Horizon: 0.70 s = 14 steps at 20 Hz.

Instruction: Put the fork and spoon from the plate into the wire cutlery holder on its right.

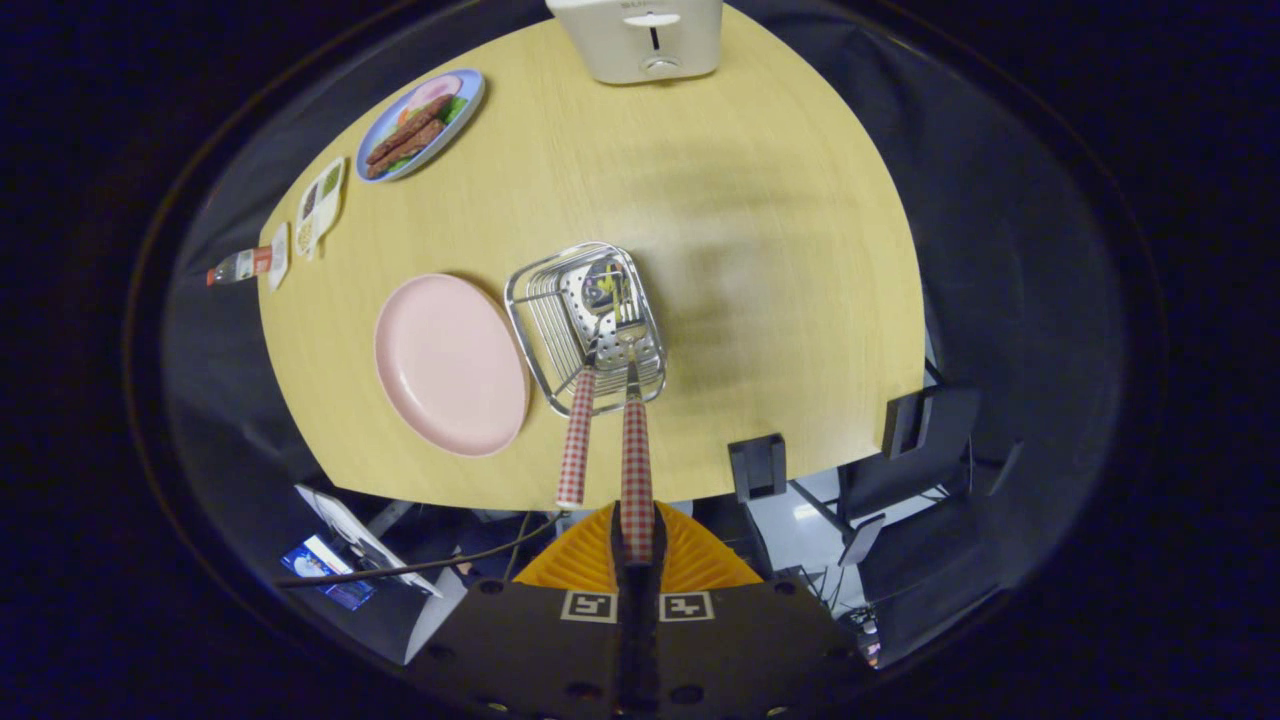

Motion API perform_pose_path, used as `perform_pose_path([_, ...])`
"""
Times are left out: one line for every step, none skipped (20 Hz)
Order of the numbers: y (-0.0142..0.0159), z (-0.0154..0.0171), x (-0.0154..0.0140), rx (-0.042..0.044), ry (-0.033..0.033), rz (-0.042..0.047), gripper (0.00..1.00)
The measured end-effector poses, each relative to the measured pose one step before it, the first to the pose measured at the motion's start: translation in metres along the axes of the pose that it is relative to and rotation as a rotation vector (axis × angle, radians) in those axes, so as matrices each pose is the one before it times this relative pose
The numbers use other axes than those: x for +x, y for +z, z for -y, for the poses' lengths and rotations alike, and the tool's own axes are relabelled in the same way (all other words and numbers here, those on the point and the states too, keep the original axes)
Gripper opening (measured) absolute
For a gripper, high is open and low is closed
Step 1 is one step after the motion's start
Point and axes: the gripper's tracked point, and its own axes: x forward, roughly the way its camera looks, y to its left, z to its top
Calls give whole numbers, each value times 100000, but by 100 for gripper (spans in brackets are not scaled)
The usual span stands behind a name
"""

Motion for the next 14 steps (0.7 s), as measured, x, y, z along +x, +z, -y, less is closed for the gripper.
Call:
perform_pose_path([456,-7,102,455,-90,383,1])
perform_pose_path([298,-38,85,913,-189,49,1])
perform_pose_path([132,-84,129,672,336,-263,1])
perform_pose_path([134,-21,140,115,61,-558,1])
perform_pose_path([80,-61,171,74,-80,-100,1])
perform_pose_path([-15,-70,180,171,115,-248,1])
perform_pose_path([-154,-116,56,474,90,-226,1])
perform_pose_path([-41,-108,51,-103,51,286,1])
perform_pose_path([-129,31,-20,-489,-223,461,3])
perform_pose_path([-184,2,-103,298,125,248,3])
perform_pose_path([-301,15,-5,944,278,-22,3])
perform_pose_path([-159,2,-19,771,311,50,3])
perform_pose_path([31,71,97,38,374,172,3])
perform_pose_path([352,54,79,563,274,953,3])
